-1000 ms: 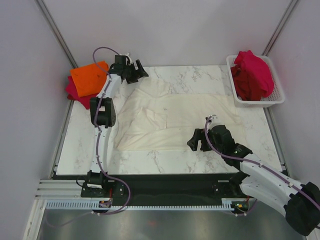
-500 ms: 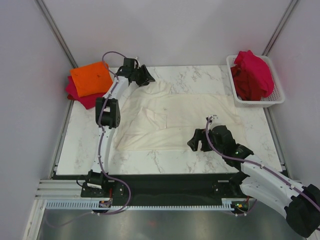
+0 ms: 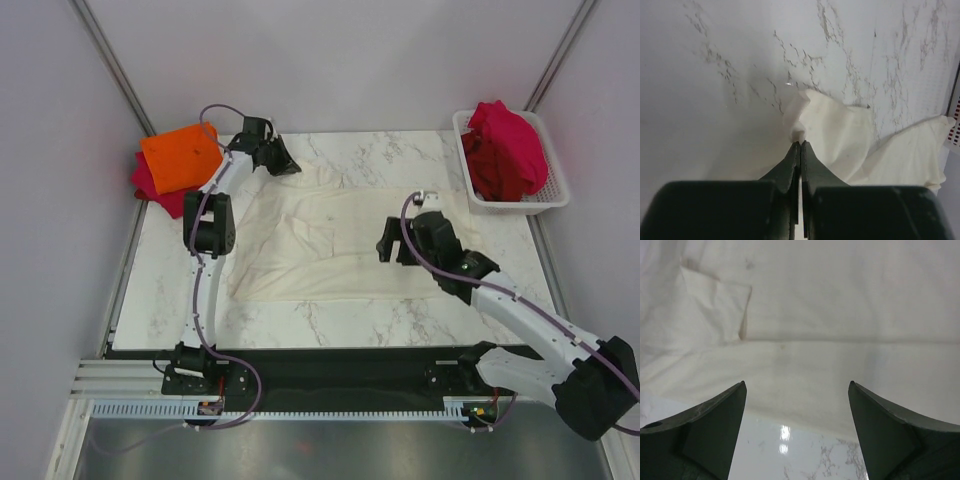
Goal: Fold and stack the t-shirts
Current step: Fold the tshirt
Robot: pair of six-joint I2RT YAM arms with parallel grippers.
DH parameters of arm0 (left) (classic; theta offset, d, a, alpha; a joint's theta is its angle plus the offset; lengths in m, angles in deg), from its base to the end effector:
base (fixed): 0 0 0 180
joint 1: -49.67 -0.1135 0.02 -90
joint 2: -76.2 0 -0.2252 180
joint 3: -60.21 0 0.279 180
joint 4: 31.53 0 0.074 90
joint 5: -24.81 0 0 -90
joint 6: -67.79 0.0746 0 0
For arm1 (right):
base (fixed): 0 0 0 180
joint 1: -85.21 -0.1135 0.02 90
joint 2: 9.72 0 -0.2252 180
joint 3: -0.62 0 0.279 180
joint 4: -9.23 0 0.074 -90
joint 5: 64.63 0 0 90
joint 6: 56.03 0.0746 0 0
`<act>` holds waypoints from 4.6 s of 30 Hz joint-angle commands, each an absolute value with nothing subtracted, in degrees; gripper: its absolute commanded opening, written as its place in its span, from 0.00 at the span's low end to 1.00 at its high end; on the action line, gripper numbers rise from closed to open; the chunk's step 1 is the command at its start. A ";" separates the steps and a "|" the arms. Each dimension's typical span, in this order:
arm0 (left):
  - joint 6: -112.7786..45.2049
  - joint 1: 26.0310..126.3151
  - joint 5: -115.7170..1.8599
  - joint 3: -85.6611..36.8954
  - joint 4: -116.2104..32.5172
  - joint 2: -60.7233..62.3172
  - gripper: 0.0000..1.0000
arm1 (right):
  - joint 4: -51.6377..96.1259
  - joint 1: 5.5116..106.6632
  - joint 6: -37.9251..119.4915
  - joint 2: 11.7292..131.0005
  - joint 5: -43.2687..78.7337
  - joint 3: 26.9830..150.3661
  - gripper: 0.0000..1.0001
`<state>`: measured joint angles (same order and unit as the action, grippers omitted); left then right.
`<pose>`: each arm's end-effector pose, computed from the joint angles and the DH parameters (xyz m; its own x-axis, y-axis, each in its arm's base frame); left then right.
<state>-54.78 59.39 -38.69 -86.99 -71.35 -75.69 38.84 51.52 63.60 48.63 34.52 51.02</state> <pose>0.5829 -0.1336 0.0981 -0.8325 -0.3462 -0.4326 0.0197 0.7618 -0.6475 0.2522 0.1539 0.1766 -0.6598 0.1468 -0.7370 -0.1341 0.9420 0.3077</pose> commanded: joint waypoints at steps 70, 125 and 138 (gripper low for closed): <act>-41.98 70.06 -49.72 -3.63 -78.40 -9.05 0.02 | 57.24 79.59 55.33 122.83 56.66 116.66 0.00; -39.52 69.36 -68.61 -7.14 -88.95 8.26 0.87 | 54.26 91.19 65.17 62.27 48.14 62.34 0.98; -46.63 69.27 -67.57 -11.72 -84.65 -4.73 0.73 | 43.63 83.55 61.48 65.07 27.67 61.39 0.97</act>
<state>-42.87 69.62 -68.44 -10.04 -87.26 -1.29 49.18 85.40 62.20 62.40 33.69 62.67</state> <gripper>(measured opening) 0.741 0.975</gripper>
